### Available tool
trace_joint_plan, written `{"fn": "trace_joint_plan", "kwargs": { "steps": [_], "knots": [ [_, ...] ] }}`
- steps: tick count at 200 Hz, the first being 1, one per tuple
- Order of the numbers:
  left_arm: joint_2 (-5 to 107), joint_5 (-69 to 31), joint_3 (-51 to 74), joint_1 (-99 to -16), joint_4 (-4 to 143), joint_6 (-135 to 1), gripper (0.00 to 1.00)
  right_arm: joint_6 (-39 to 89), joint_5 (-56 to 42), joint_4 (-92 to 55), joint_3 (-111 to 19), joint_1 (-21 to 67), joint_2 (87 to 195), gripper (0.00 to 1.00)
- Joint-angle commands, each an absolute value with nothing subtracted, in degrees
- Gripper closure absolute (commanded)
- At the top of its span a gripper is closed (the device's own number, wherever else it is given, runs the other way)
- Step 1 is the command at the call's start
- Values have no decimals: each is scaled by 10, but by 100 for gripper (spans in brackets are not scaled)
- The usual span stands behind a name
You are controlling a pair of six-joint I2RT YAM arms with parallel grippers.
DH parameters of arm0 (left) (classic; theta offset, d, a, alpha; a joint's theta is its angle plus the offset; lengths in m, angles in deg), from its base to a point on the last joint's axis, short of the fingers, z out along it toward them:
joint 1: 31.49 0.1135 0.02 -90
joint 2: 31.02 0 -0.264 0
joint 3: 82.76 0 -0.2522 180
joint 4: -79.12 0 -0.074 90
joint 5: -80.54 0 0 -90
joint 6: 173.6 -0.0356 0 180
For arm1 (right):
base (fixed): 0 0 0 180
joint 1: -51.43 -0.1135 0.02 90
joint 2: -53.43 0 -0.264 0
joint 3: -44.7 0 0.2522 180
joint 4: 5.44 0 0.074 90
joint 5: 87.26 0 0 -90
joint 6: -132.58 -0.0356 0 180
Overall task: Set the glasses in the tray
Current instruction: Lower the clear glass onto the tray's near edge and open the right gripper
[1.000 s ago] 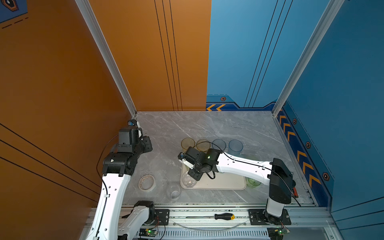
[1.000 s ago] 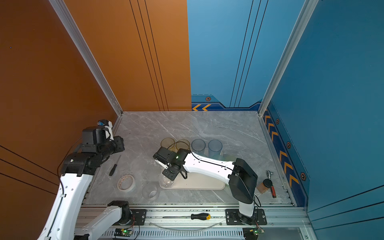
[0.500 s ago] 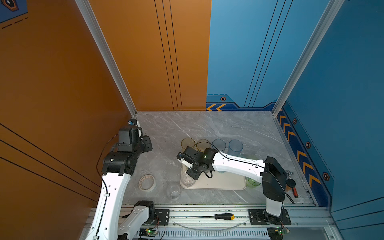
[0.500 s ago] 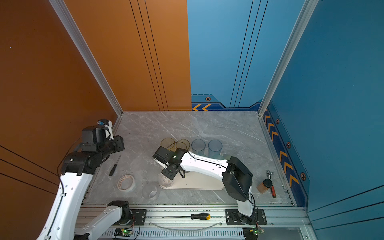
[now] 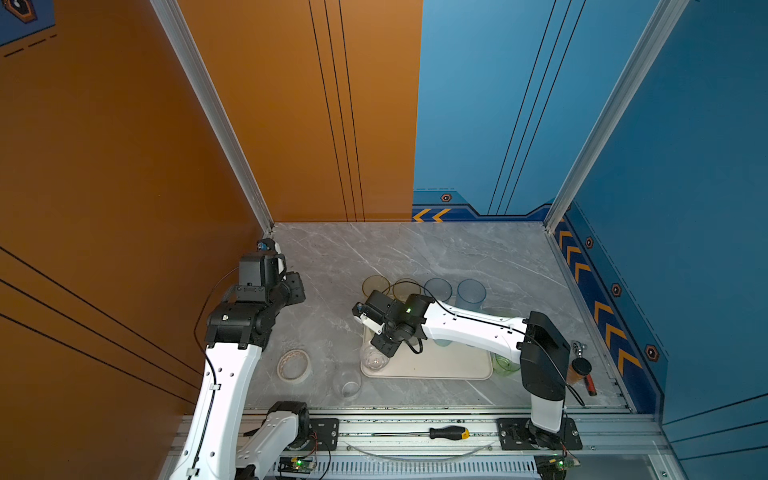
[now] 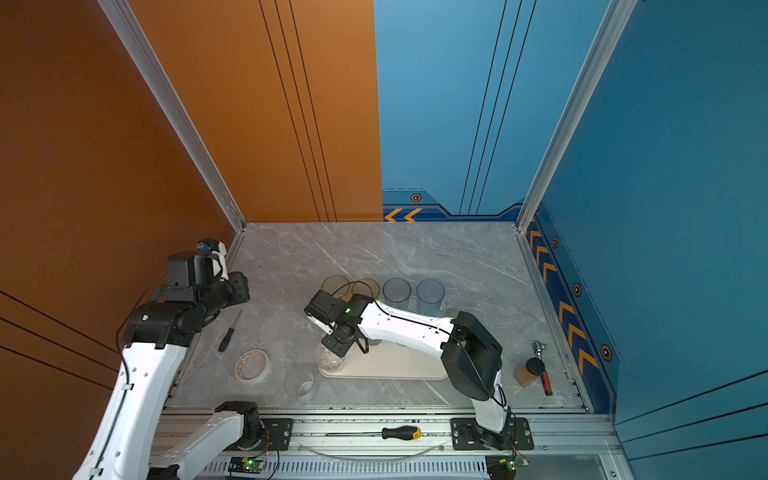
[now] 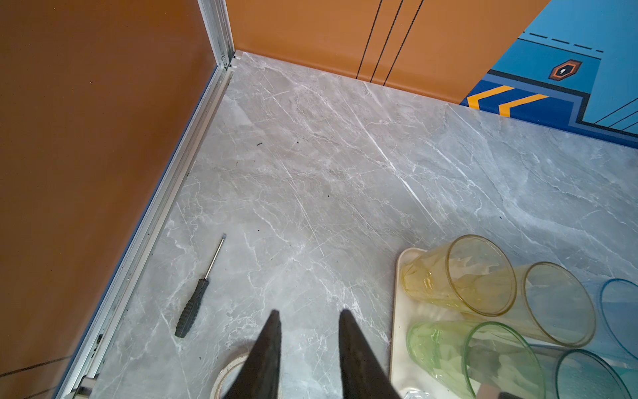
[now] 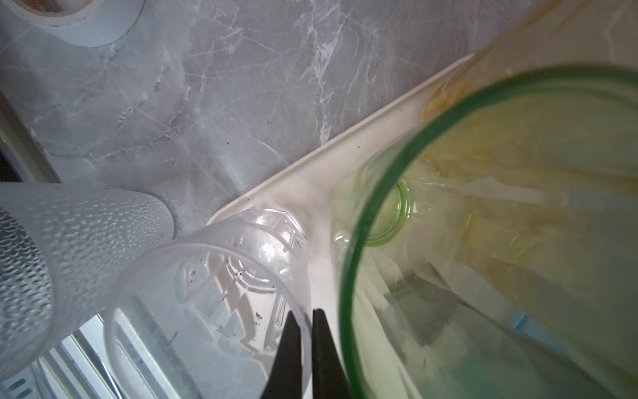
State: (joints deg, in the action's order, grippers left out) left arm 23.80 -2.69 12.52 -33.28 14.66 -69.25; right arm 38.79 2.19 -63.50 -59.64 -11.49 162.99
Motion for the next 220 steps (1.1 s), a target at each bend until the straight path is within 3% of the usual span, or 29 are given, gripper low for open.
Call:
{"fn": "trace_joint_plan", "kwargs": {
  "steps": [1,59,100,220],
  "knots": [
    [238,-28,114,-329,137,-705,70,394,3,-629,-614,-111,1638,97],
    [239,-29,115,-329,135,-705,70,393,2,-634,-615,-111,1639,92],
    [242,-30,116,-330,132,-706,70,393,5,-634,-616,-110,1637,84],
    [231,-40,153,-330,89,-711,71,396,7,-646,-602,-114,1582,83]
  ]
}}
